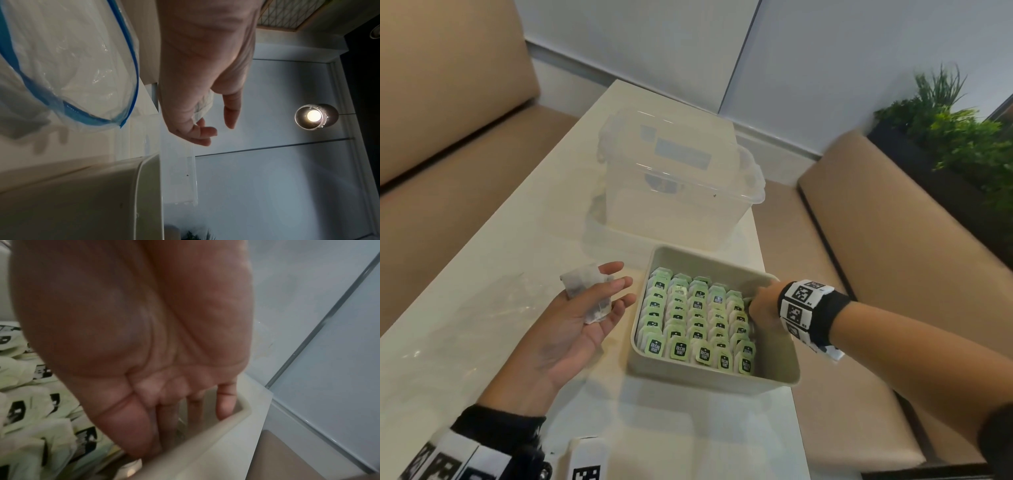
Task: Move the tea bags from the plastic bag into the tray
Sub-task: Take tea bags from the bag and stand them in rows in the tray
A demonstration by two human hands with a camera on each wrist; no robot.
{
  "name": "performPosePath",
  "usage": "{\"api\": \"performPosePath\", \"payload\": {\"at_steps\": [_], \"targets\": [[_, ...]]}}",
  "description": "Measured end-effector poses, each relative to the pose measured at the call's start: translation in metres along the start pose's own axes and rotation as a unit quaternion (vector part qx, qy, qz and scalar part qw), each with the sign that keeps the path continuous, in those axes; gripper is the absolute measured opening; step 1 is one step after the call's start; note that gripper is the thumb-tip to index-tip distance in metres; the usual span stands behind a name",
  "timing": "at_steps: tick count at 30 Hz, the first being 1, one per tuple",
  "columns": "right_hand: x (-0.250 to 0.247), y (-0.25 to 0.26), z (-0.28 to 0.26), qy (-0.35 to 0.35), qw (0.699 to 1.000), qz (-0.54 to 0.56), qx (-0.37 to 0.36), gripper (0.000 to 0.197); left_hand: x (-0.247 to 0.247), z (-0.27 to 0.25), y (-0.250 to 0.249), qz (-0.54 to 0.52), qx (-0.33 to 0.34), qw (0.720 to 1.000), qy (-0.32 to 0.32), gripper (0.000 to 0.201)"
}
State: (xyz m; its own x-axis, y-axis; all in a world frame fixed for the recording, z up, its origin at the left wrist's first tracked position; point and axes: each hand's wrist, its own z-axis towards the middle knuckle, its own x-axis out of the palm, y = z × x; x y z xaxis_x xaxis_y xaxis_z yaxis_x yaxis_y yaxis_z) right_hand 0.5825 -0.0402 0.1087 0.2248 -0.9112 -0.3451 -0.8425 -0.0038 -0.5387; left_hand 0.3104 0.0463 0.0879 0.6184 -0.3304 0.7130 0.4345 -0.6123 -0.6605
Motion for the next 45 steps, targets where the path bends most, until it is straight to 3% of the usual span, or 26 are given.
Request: {"api": "performPosePath", "payload": {"at_steps": [5,10,13,15,17,18,19,20,23,26,30,33,34,37,41,43,45], "targets": [[0.002,0.002,0.001,-0.008,1.000,0.003,-0.002,0.043,-0.002,0.003,0.000,-0.028,-0.017,0.999,0.012,0.088],[-0.001,0.002,-0.007,0.005,1.000,-0.001,-0.027,0.041,-0.001,0.000,-0.001,-0.146,-0.114,0.982,0.042,0.085],[-0.018,-0.005,-0.029,-0.087,0.992,0.056,-0.069,0.031,-0.001,-0.002,-0.003,-0.166,-0.155,0.972,0.060,0.087],[-0.037,-0.006,-0.049,-0.243,0.954,0.121,-0.129,0.029,0.004,-0.003,-0.001,-0.157,-0.178,0.970,0.057,0.077],[-0.053,0.005,-0.073,-0.394,0.862,0.239,-0.211,0.023,0.013,-0.004,0.003,-0.125,-0.197,0.972,0.037,0.071],[-0.060,0.015,-0.085,-0.435,0.814,0.282,-0.263,0.024,0.017,-0.005,0.005,-0.107,-0.206,0.972,0.034,0.071],[-0.065,0.025,-0.094,-0.451,0.783,0.305,-0.302,0.029,0.021,-0.006,0.007,-0.092,-0.212,0.972,0.035,0.072],[-0.068,0.035,-0.100,-0.449,0.773,0.311,-0.321,0.035,0.025,-0.008,0.009,-0.079,-0.212,0.973,0.039,0.073],[-0.068,0.056,-0.100,-0.433,0.786,0.305,-0.318,0.035,0.030,-0.012,0.013,-0.067,-0.203,0.976,0.040,0.071],[-0.064,0.057,-0.103,-0.468,0.753,0.338,-0.315,0.022,0.028,-0.016,0.014,-0.094,-0.199,0.975,0.030,0.067],[-0.054,0.050,-0.116,-0.534,0.673,0.409,-0.309,0.012,0.028,-0.019,0.015,-0.092,-0.201,0.975,0.017,0.060],[-0.042,0.049,-0.124,-0.637,0.586,0.417,-0.277,0.010,0.031,-0.020,0.012,-0.102,-0.187,0.977,0.023,0.061],[-0.038,0.052,-0.124,-0.672,0.570,0.396,-0.260,0.010,0.033,-0.021,0.010,-0.111,-0.178,0.977,0.037,0.062],[-0.025,0.065,-0.116,-0.721,0.586,0.309,-0.202,0.010,0.042,-0.022,0.003,-0.099,-0.133,0.982,0.087,0.050],[-0.014,0.070,-0.106,-0.706,0.620,0.290,-0.184,0.018,0.048,-0.019,0.000,-0.010,-0.082,0.991,0.107,0.045],[-0.012,0.069,-0.108,-0.695,0.608,0.332,-0.193,0.024,0.049,-0.018,0.002,0.033,-0.056,0.994,0.091,0.040],[-0.011,0.068,-0.110,-0.682,0.561,0.430,-0.188,0.020,0.050,-0.019,0.004,0.066,-0.030,0.994,0.086,0.036]]}}
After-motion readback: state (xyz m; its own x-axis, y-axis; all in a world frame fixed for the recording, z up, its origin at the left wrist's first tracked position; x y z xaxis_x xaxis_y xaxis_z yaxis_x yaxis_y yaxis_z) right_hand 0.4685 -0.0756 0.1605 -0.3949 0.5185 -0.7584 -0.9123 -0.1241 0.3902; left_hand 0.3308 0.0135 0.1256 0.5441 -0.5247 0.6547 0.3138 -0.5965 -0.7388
